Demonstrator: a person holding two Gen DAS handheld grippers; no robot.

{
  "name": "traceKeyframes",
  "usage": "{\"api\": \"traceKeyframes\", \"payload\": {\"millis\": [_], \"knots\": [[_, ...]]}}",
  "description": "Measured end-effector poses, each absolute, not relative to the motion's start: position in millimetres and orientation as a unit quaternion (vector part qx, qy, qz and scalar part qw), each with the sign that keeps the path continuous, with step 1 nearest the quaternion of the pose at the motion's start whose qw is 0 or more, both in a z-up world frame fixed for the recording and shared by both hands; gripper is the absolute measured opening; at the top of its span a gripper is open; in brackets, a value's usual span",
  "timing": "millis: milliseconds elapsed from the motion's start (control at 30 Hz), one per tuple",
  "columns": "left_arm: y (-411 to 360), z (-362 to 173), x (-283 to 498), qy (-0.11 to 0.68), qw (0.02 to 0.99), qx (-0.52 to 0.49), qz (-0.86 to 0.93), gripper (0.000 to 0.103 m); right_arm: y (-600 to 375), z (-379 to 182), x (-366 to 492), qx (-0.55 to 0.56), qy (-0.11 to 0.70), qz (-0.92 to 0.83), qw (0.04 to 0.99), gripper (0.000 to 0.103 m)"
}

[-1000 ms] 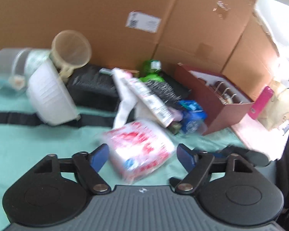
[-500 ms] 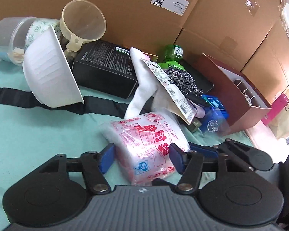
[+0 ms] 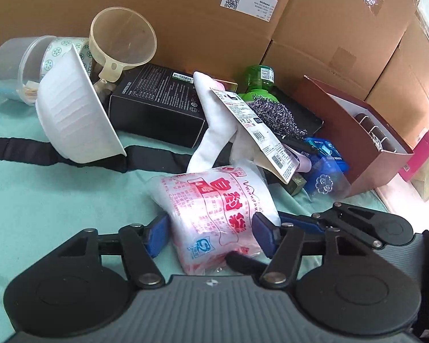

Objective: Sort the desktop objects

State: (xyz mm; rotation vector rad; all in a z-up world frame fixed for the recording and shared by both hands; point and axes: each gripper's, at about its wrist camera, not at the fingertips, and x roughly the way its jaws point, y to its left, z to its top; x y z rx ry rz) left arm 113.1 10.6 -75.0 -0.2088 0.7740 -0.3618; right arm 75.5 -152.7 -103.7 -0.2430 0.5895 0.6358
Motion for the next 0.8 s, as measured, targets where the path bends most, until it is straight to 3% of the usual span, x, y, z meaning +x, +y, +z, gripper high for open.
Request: {"api": "traceKeyframes", "payload": {"millis": [67, 133, 433, 800], "knots": [[12, -73, 107, 0.375, 0.905, -0.104, -0.173, 0.06, -157, -100, 72, -0.104, 0.287, 0.304, 0.903, 0.043], [13, -70, 99, 0.376, 0.904, -0.107, -0.171, 0.059, -160, -98, 65, -0.099, 0.286, 0.306, 0.903, 0.041], [-6, -15, 68, 0.298, 0.928, -0.095, -0.201, 0.054, -183, -58, 27, -0.084, 0.219, 0.281, 0.931, 0.04], [-95, 45, 114, 0.214, 0.927, -0.073, -0.298, 0.048, -256, -5, 43, -0.065, 0.136, 0.162, 0.975, 0.04]]}}
